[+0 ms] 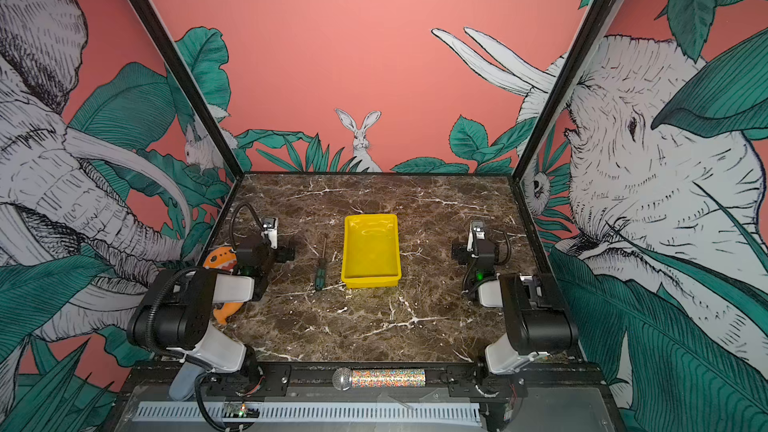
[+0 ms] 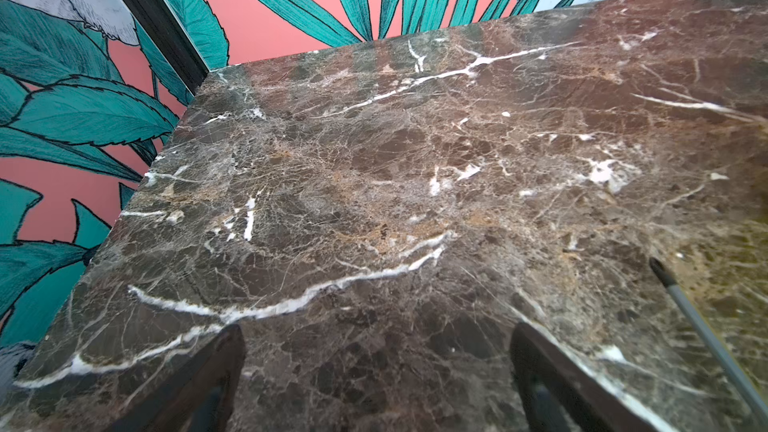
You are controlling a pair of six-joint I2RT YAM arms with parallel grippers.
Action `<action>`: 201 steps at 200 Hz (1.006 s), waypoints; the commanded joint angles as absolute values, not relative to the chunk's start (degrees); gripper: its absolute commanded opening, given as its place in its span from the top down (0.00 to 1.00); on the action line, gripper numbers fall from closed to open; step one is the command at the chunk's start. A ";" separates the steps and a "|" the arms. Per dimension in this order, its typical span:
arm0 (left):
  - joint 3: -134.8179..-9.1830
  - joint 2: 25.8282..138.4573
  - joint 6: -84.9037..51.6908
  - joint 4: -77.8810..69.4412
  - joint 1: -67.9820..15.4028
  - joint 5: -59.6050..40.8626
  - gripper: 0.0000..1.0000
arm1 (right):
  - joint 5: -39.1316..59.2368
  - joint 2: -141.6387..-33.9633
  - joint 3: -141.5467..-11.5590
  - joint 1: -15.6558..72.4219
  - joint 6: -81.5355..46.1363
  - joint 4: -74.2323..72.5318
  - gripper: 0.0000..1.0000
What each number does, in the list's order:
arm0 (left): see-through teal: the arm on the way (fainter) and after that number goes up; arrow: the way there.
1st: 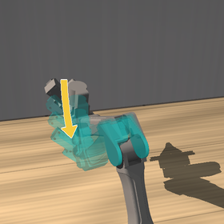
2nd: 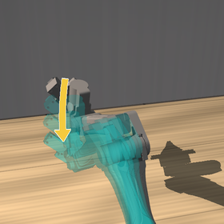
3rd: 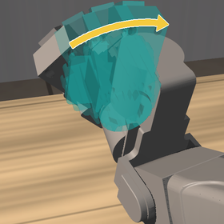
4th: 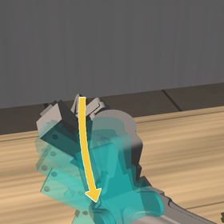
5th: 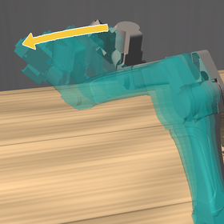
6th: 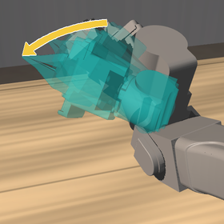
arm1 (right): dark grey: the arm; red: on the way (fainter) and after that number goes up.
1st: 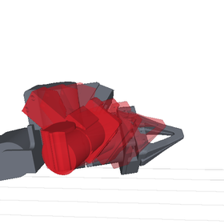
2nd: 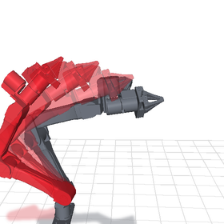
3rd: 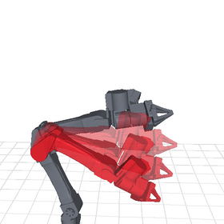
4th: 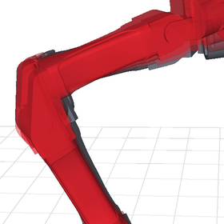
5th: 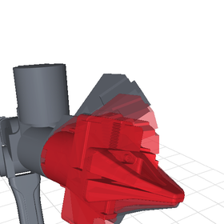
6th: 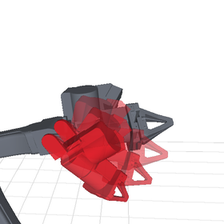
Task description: Put the screwdriver in the bin
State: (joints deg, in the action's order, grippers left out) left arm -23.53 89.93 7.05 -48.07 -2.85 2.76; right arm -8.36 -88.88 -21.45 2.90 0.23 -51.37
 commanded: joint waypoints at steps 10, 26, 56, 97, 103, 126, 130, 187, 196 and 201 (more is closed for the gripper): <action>-23.99 89.10 6.77 -49.31 -2.77 2.34 0.00 | -8.61 -88.77 -22.15 2.90 0.26 -52.72 0.01; -23.99 89.11 6.77 -49.31 -2.75 2.37 0.00 | -8.62 -88.77 -22.14 2.89 0.26 -52.66 0.01; -23.99 89.08 6.77 -49.31 -2.82 2.37 0.00 | -8.69 -88.77 -22.15 2.90 0.26 -52.78 0.01; -23.99 89.10 6.73 -49.39 -2.64 2.19 0.00 | -8.69 -88.77 -22.15 2.90 0.26 -52.75 0.01; -23.99 89.07 6.70 -49.35 -2.65 2.15 0.00 | -8.70 -88.77 -22.14 2.90 0.26 -52.75 0.01; -23.99 89.10 6.60 -49.32 -2.63 2.09 0.00 | -8.70 -88.77 -22.15 2.90 0.26 -52.78 0.01; -23.99 89.07 6.66 -49.35 -2.59 2.10 0.00 | -8.70 -88.77 -22.13 2.87 0.26 -52.75 0.01; -24.08 89.05 6.62 -49.22 -2.46 1.84 0.00 | -8.70 -88.77 -22.15 2.90 0.26 -52.73 0.01; -24.08 89.08 6.60 -49.22 -2.32 1.85 0.00 | -8.70 -88.77 -22.14 2.90 0.26 -52.71 0.01; -24.08 89.11 6.59 -49.21 -2.46 1.85 0.00 | -8.70 -88.77 -22.15 2.90 0.26 -52.68 0.01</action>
State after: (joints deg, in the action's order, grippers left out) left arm -23.53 89.93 7.05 -48.07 -2.83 2.37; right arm -8.36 -88.88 -21.45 2.90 0.23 -51.37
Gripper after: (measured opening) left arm 0.993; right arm 0.992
